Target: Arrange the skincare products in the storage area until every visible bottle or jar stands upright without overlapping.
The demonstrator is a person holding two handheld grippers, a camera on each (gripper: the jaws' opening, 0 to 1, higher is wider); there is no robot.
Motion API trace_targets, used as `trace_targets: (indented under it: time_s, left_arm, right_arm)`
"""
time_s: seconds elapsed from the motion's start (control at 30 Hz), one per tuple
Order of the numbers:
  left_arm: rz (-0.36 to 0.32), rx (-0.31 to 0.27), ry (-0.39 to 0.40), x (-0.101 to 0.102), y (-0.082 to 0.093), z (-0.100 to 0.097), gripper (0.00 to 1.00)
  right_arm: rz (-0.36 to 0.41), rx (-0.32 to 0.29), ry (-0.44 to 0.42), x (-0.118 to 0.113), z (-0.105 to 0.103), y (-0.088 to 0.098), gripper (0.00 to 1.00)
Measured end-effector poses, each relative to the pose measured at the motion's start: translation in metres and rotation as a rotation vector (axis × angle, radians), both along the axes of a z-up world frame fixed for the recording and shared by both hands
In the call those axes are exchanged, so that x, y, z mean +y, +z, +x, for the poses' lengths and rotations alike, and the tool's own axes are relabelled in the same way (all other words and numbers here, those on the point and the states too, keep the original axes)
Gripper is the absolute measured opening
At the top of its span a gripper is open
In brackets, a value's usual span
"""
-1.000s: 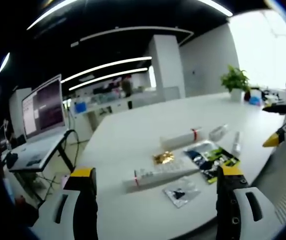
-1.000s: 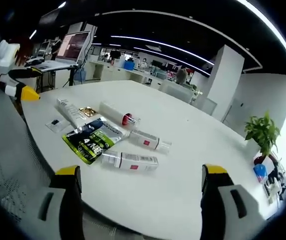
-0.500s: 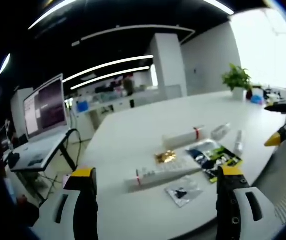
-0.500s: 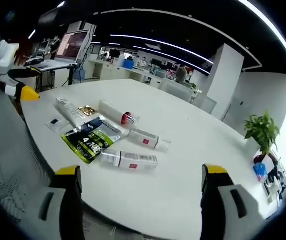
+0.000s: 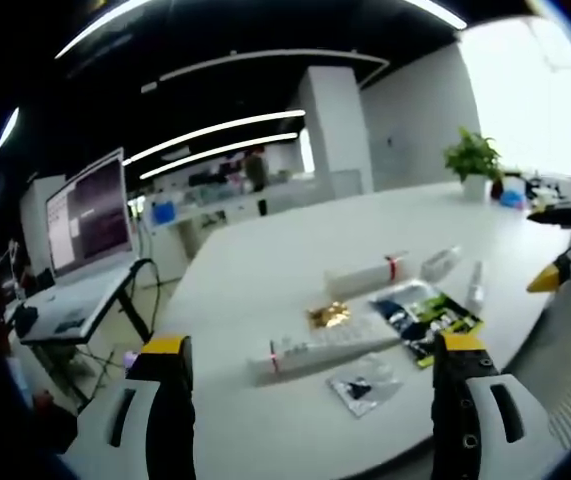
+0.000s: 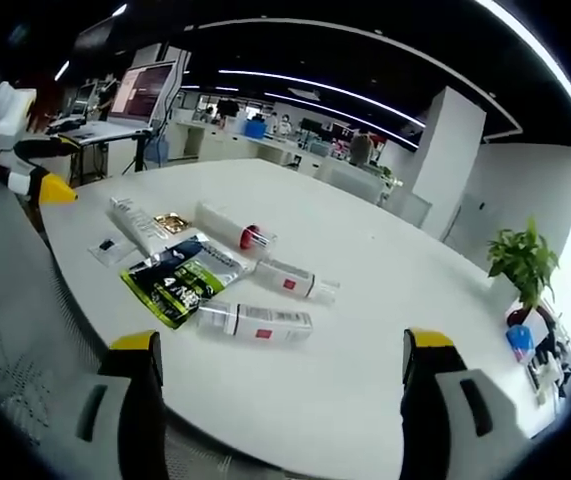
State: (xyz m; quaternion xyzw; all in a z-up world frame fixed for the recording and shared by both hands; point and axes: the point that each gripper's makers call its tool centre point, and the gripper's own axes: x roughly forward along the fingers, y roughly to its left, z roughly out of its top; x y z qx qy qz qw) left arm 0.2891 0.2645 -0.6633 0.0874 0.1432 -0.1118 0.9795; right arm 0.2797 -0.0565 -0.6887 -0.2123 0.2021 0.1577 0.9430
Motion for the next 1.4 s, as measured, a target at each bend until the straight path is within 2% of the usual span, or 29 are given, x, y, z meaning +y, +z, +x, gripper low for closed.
trace_targets:
  time_s: [0.1,0.4,0.6,0.73,0.83,0.93,1.0,1.23,1.4]
  left_arm:
    - [0.007,0.017,0.001,-0.0005,-0.0024,-0.0017,0.97]
    - [0.003,0.0,-0.01,-0.0051,0.0019,-0.0063,0.97]
    - [0.002,-0.007,-0.007,-0.0052,0.003,-0.0067,0.97]
    - [0.015,0.011,-0.012,-0.006,-0.0001,-0.0074,0.97]
    - [0.007,-0.004,-0.013,-0.0066,0.0029,-0.0081,0.97]
    - [0.01,-0.004,-0.012,-0.0061,0.0026,-0.0079,0.97]
    - [0.019,0.016,-0.013,-0.0064,-0.0001,-0.0079,0.97]
    - [0.01,-0.014,-0.021,-0.0083,0.0058,-0.0077,0.97]
    - [0.027,0.001,-0.023,-0.0083,0.0029,-0.0059,0.97]
  right_arm:
    - [-0.014,0.014,0.0,-0.0003,-0.0007,-0.0023,1.0]
    - [0.01,-0.021,0.01,0.0016,0.0009,0.0039,1.0]
    - [0.015,-0.026,0.014,0.0027,0.0015,0.0046,1.0]
    - [0.016,-0.023,0.017,0.0034,0.0019,0.0039,1.0]
    - [0.018,-0.029,0.018,0.0037,0.0022,0.0049,1.0]
    - [0.013,-0.025,0.019,0.0036,0.0025,0.0043,1.0]
    - [0.005,-0.01,0.015,0.0026,0.0018,0.0016,1.0]
    - [-0.005,-0.012,0.024,0.0029,0.001,0.0025,1.0]
    - [-0.01,0.005,0.01,-0.0007,0.0018,-0.0003,1.0]
